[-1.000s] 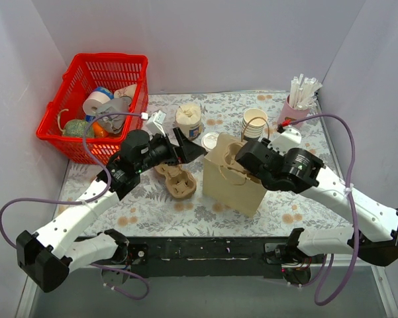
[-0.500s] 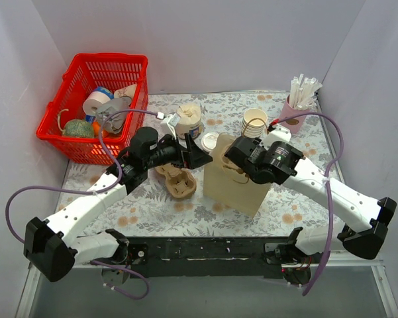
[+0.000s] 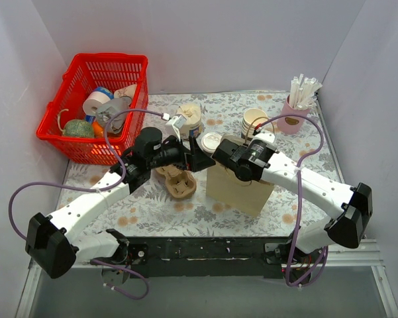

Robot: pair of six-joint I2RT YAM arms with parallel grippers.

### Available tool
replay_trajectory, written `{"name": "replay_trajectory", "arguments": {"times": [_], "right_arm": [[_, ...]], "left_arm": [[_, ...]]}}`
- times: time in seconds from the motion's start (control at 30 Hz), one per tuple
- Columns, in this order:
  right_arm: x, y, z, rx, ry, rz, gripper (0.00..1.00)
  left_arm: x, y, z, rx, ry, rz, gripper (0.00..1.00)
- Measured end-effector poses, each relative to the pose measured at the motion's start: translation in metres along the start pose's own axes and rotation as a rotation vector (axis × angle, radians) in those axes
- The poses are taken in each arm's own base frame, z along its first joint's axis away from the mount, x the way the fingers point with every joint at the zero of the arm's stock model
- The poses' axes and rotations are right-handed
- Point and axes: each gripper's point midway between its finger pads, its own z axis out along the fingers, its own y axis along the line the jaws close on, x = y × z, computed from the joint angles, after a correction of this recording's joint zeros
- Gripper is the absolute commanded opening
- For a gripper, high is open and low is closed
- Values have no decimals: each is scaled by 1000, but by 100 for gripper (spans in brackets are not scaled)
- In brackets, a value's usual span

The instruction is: Pack the takeout coffee

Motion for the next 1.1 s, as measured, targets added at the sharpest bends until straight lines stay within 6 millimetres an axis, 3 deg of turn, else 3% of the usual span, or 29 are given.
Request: {"name": "replay_trajectory", "arguments": {"times": [0.33,0.53,0.67,0.83,1.1], "right_arm": [[16,-2,9,4,51,-71,72],[16,4,6,-41,65,-88,73],[7,7,-5,-124,60,-99,62],[10,17,-17,-359,118,-103,53],[26,32,3,-482,197,-183,48]], "left_arm": [[4,2,7,5,17,0,98],[5,1,7,8,20,1,97],[5,1,7,8,20,1,97],[5,1,8,8,21,1,96],[8,3,12,5,35,-4,92]]}}
